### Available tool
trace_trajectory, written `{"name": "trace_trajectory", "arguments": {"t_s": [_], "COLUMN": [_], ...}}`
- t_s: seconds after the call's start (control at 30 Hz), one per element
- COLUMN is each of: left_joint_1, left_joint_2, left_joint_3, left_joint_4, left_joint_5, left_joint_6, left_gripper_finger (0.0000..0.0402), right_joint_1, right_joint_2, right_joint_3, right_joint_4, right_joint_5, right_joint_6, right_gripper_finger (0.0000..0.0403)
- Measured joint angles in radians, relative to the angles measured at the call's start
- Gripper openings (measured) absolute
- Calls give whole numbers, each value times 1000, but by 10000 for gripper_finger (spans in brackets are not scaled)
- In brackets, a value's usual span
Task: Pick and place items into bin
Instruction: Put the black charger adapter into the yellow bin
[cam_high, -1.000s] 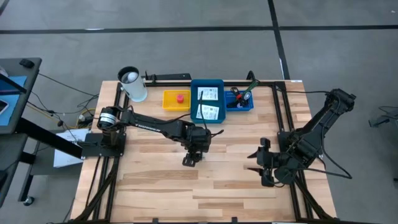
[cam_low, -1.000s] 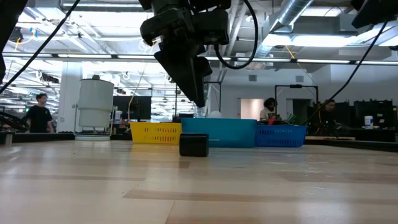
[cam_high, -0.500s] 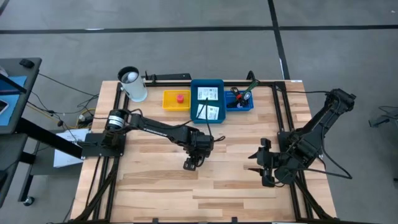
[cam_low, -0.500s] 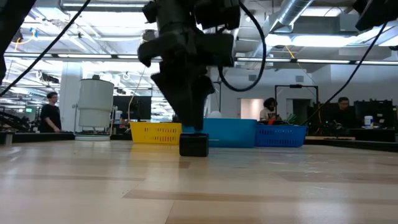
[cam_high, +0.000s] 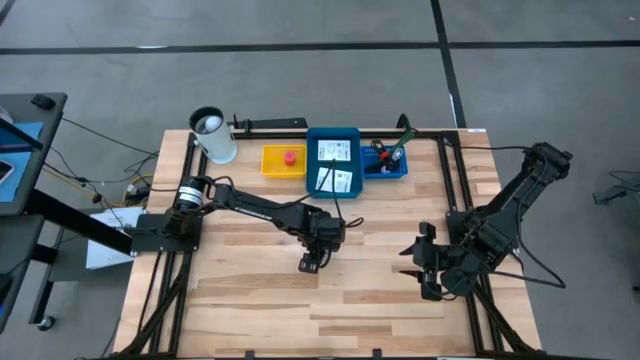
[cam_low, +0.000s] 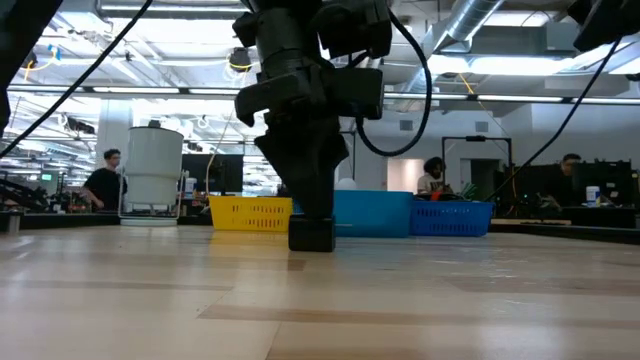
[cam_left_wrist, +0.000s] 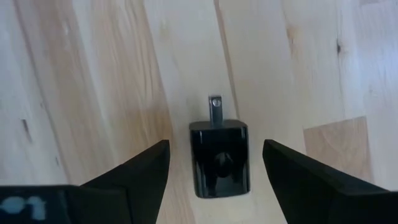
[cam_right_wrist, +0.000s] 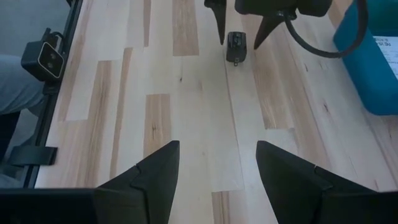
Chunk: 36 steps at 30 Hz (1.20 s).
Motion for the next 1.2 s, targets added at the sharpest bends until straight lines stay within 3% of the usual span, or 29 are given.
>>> {"name": "trace_trajectory", "arguments": {"t_s": [1.2], "left_joint_1": [-16], "left_joint_2": [11], "left_joint_3": [-9], "left_joint_4": [19], "left_joint_5": [-19], "left_joint_6": [-54], "left_gripper_finger": [247], "right_joint_1": [0], "right_joint_2": [0], "right_joint_3": [0], "right_joint_4": [0], "right_joint_5": [-8], "right_joint_6": [-1], "right_gripper_finger": [209]}}
